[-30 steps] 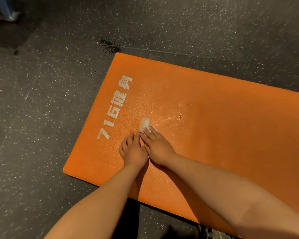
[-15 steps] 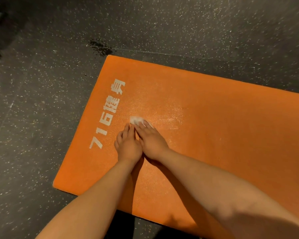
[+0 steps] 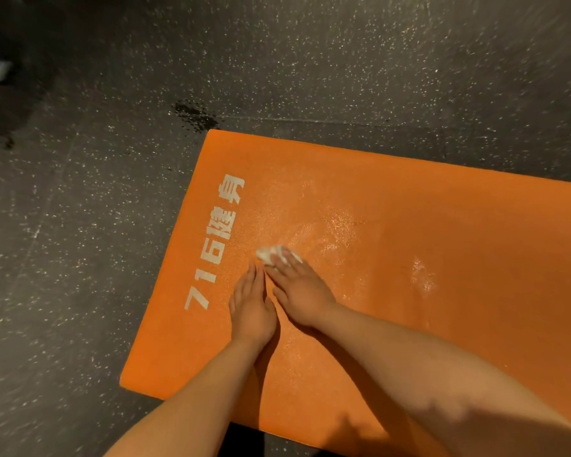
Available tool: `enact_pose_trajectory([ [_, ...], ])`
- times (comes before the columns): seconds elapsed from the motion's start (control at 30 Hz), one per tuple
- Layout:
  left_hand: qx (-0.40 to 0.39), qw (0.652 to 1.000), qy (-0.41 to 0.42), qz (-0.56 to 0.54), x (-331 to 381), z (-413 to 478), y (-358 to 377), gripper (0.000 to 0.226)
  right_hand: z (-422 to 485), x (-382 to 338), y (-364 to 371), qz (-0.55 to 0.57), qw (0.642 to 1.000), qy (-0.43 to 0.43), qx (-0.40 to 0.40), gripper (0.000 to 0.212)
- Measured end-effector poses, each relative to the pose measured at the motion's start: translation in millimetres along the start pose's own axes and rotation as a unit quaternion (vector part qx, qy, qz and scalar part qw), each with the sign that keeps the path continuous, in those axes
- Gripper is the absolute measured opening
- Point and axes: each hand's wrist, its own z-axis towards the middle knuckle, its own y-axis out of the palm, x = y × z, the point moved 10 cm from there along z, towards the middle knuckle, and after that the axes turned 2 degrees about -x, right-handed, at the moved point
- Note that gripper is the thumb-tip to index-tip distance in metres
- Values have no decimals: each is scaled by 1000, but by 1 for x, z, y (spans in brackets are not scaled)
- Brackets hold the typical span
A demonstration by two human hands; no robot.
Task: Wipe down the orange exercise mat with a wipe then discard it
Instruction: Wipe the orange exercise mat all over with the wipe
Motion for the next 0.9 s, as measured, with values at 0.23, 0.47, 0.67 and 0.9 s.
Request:
enact_pose_trajectory([
  [0.23, 0, 994, 9, 113, -5, -23, 4, 61, -30, 53, -18, 13, 985, 170, 21, 59],
  [0.47, 23, 995, -75, 66, -32, -102, 28, 54, -93, -40, 54, 18, 998, -2, -61, 55],
  [0.67, 19, 993, -98, 69, -57, -155, 34, 53, -115, -20, 55, -37, 995, 40, -78, 56],
  [0.9, -8, 998, -63, -15, -67, -177, 43, 58, -149, -82, 99, 0, 988, -16, -151, 58],
])
